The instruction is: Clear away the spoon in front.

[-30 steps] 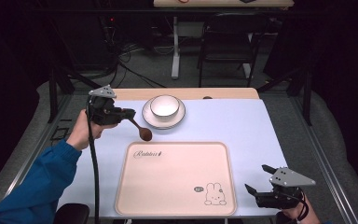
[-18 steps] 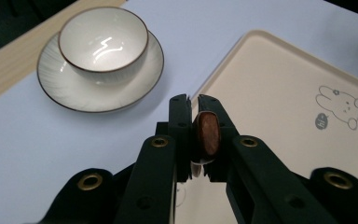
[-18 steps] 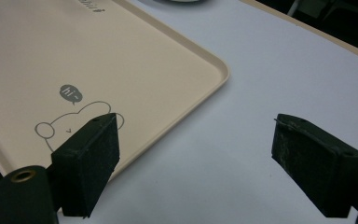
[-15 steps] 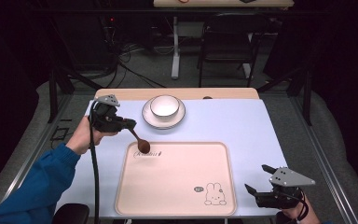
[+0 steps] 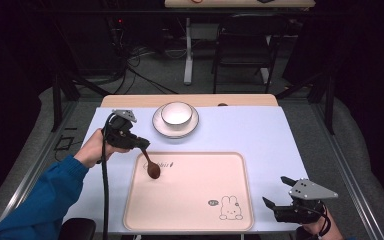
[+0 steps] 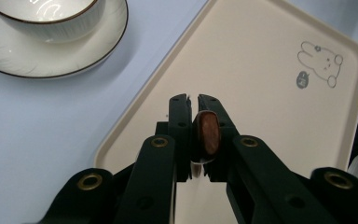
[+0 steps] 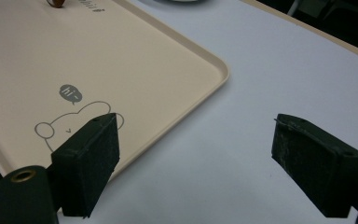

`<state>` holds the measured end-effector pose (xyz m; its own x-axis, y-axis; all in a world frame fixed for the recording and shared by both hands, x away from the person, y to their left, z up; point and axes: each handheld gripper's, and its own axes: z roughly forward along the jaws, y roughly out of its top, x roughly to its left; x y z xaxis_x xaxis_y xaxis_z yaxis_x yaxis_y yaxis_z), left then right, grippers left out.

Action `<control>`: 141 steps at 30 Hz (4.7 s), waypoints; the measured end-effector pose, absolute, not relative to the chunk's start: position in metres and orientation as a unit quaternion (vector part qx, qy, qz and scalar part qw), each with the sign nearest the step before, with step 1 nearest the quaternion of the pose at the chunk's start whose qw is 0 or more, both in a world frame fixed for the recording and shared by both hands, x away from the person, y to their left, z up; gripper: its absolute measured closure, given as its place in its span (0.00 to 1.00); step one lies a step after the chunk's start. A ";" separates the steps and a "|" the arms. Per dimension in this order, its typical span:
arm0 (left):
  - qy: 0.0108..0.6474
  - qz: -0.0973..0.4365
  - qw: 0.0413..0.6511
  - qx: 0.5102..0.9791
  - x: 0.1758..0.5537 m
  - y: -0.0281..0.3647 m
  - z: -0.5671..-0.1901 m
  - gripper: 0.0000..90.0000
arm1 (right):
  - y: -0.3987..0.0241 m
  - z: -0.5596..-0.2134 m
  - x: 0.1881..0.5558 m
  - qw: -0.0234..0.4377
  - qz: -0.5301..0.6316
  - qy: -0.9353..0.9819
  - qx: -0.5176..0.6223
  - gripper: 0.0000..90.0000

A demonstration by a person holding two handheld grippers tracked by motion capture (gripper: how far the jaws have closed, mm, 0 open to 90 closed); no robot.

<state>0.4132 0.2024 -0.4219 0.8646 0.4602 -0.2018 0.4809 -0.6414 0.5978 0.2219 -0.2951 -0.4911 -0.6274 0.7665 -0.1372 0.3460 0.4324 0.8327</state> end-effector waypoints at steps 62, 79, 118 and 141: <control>0.394 -0.010 0.355 0.848 0.427 0.190 -0.516 0.77 | -0.294 -0.491 0.221 0.263 0.402 0.806 0.346 0.16; 0.417 -0.004 0.331 0.847 0.422 0.187 -0.532 0.76 | -0.294 -0.491 0.221 0.263 0.401 0.807 0.345 0.16; 0.388 0.076 0.315 0.863 0.399 0.187 -0.504 0.10 | -0.294 -0.491 0.220 0.263 0.400 0.808 0.345 0.16; 0.340 0.212 0.389 0.829 0.336 0.203 -0.425 0.03 | -0.294 -0.491 0.220 0.265 0.399 0.808 0.343 0.16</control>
